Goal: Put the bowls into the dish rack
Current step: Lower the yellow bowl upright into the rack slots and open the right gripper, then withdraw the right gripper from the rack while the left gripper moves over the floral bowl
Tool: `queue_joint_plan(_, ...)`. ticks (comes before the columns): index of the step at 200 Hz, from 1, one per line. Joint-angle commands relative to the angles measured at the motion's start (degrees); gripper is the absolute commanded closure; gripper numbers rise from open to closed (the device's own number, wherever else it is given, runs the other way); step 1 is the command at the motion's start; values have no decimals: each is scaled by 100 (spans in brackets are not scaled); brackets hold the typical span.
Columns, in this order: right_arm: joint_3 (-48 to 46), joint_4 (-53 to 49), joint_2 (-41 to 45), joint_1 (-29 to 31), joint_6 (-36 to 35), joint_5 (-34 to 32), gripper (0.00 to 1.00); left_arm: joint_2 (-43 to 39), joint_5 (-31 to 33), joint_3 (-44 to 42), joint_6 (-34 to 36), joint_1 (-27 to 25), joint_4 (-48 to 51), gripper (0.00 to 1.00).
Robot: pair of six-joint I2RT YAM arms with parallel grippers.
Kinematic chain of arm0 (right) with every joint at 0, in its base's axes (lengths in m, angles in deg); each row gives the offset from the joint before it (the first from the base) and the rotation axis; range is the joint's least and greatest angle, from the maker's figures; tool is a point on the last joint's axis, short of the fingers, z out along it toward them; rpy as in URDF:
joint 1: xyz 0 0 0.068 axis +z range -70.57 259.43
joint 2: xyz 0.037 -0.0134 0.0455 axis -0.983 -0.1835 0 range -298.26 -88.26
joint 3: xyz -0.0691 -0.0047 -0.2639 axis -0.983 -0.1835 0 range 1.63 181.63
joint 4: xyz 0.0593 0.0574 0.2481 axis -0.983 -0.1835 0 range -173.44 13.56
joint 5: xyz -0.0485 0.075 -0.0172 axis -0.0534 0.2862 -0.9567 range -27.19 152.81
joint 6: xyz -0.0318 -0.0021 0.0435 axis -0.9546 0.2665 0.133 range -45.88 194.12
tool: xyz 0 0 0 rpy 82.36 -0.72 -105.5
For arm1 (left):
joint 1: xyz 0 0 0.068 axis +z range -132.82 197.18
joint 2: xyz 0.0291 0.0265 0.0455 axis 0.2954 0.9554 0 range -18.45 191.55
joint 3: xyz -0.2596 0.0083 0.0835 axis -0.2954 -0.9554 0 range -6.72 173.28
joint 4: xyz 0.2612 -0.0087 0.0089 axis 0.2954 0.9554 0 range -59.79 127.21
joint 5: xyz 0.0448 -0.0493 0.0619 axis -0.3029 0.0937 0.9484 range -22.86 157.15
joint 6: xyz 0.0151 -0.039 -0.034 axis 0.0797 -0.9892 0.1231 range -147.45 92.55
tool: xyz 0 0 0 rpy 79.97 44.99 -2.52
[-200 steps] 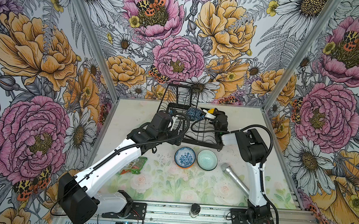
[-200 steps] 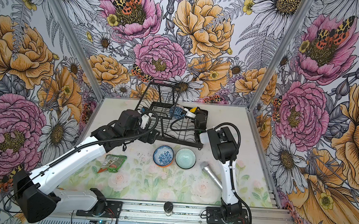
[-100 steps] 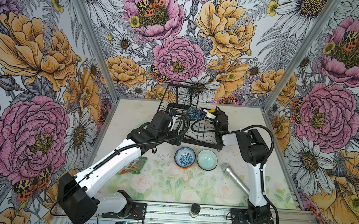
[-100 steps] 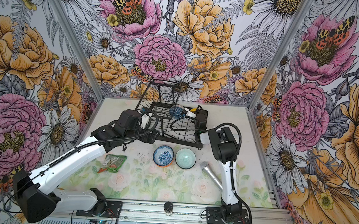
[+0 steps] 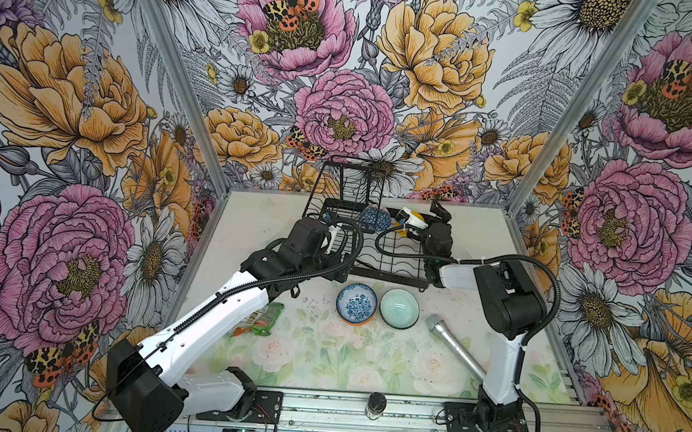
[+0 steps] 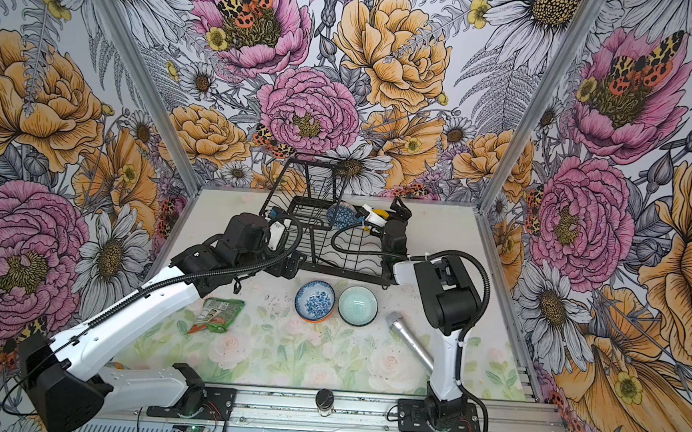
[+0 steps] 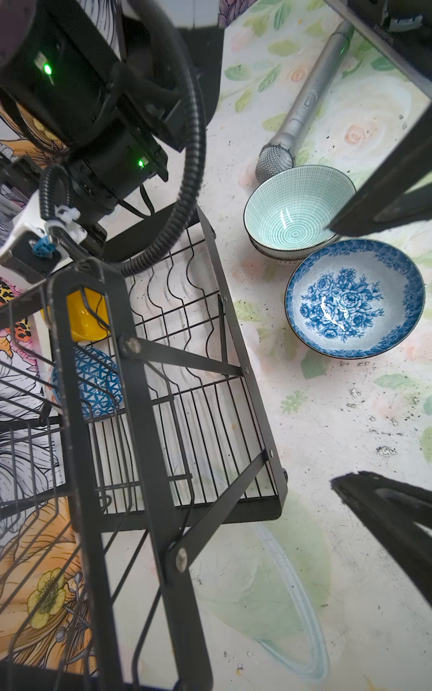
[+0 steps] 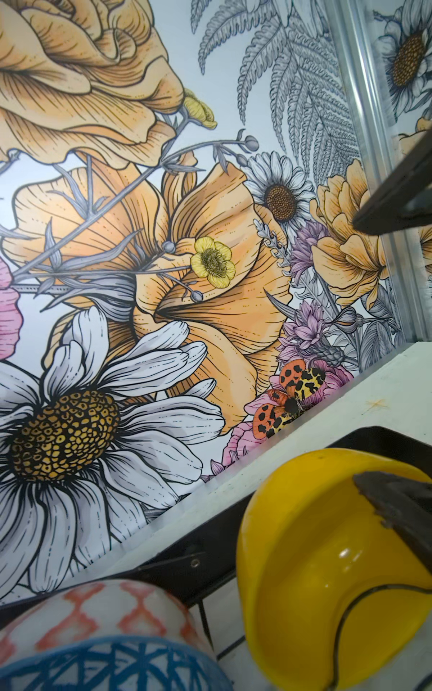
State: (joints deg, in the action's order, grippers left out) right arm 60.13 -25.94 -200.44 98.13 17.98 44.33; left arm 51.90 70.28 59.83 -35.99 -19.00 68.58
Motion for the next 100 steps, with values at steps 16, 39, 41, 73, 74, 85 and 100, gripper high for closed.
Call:
queue_joint_plan(16,-587,-876,1215,500,1265,-546,0,-223,133,-106,32,16,-58,1)
queue_joint_plan(39,-817,-1502,1808,881,1738,-1129,1,-385,165,-249,-30,5,-49,1)
queue_joint_plan(41,-828,-1588,1861,916,1784,-1184,1,-393,166,-259,-42,1,-49,1)
queue_joint_plan(73,-417,-4207,2713,1197,3394,-1189,0,-581,235,-543,-202,-7,-48,1)
queue_joint_plan(74,-387,-4303,2738,1197,3467,-1182,0,-582,238,-549,-206,-9,-44,1)
queue_joint_plan(85,-41,-5320,2900,1200,4132,-1006,0,-635,249,-610,-270,-12,-51,1)
queue_joint_plan(100,221,-6239,3136,1240,4726,-809,1,-671,249,-651,-314,-11,-54,1)
